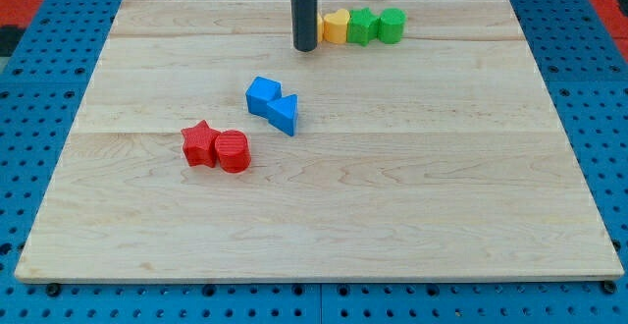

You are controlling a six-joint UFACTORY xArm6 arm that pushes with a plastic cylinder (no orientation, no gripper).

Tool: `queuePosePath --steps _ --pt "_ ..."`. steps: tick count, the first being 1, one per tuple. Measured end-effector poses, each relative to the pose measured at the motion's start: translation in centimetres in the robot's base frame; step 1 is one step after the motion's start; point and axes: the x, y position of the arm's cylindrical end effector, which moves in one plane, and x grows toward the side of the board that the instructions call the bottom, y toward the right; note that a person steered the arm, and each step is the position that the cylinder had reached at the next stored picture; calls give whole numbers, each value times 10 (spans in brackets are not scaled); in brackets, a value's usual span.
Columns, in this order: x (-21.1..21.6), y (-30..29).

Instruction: Separate the blue cube from the blue triangle

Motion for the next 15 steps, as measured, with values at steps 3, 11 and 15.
queuePosePath --steps 3,11,15 --pt "7 -45" --pt "93 45" --pt "126 -60"
